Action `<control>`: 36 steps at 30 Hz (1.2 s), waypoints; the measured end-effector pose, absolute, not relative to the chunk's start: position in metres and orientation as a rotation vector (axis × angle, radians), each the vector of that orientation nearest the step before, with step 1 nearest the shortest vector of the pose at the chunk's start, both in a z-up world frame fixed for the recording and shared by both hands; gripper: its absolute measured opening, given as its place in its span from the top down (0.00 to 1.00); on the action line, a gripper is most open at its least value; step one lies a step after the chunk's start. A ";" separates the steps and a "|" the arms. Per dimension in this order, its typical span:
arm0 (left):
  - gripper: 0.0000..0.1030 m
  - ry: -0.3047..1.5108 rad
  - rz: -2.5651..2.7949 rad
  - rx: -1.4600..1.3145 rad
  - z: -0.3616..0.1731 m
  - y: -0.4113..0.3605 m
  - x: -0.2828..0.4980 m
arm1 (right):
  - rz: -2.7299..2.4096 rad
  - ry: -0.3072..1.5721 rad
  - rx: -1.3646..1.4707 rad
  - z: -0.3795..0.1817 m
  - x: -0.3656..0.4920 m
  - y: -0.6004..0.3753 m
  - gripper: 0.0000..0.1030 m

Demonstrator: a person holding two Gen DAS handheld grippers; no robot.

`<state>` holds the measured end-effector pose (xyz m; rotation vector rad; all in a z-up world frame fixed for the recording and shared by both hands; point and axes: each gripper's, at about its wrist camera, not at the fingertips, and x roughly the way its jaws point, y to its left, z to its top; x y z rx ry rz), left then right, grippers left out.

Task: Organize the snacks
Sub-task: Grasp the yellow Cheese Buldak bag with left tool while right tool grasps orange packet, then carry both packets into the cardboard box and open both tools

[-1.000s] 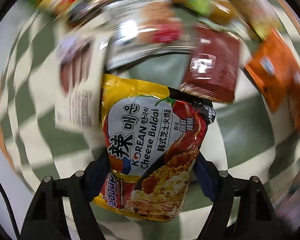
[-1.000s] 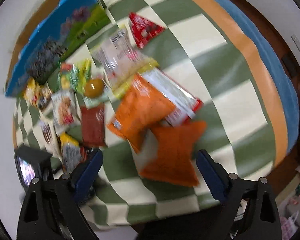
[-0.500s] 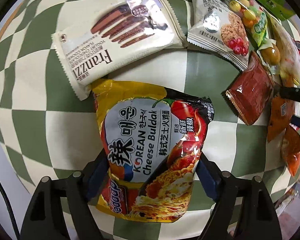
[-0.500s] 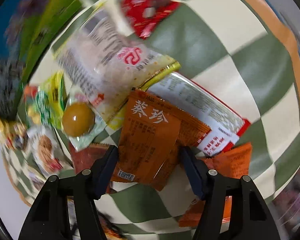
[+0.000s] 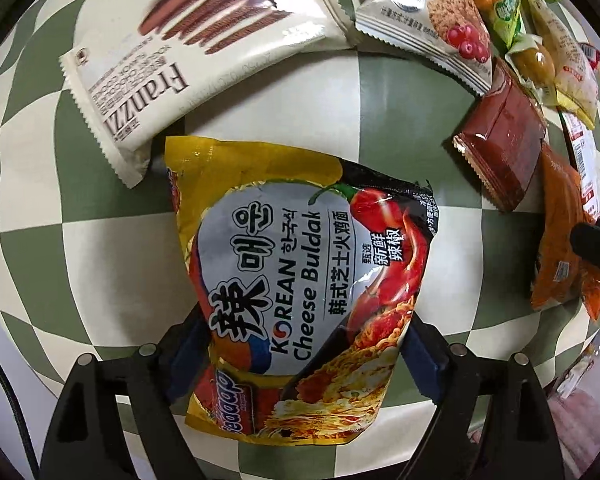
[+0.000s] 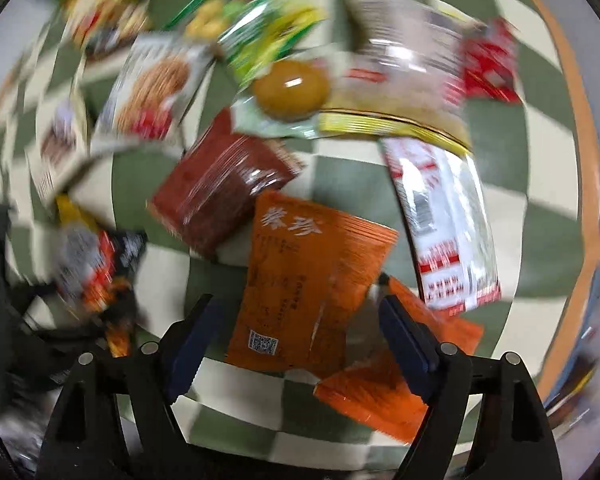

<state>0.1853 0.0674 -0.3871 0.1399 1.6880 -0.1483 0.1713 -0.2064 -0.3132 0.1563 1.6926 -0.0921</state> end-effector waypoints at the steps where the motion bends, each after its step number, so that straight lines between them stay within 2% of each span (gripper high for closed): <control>1: 0.17 1.683 -0.136 0.126 -0.387 0.066 0.185 | -0.114 1.687 0.190 -0.310 0.168 -0.215 0.18; 7: 0.17 1.652 -0.067 0.048 -0.387 0.069 0.184 | -0.216 1.662 0.295 -0.317 0.168 -0.241 0.20; 9: 0.17 1.658 -0.076 0.046 -0.389 0.067 0.187 | -0.204 1.678 0.308 -0.325 0.166 -0.230 0.37; 12: 0.15 1.694 -0.131 0.114 -0.394 0.064 0.176 | -0.166 1.704 0.260 -0.330 0.156 -0.214 0.41; 16: 0.14 1.715 -0.188 0.188 -0.404 0.061 0.161 | -0.126 1.721 0.218 -0.331 0.148 -0.202 0.42; 20: 0.17 1.688 -0.161 0.169 -0.404 0.063 0.157 | -0.143 1.731 0.203 -0.339 0.144 -0.196 0.39; 24: 0.17 1.647 -0.130 0.161 -0.409 0.064 0.157 | -0.156 1.725 0.136 -0.342 0.140 -0.187 0.43; 29: 0.17 1.611 -0.130 0.107 -0.400 0.066 0.155 | -0.177 1.648 0.189 -0.307 0.117 -0.195 0.48; 36: 0.17 1.491 -0.184 0.014 -0.346 0.086 0.154 | -0.109 1.531 0.296 -0.242 0.106 -0.201 0.48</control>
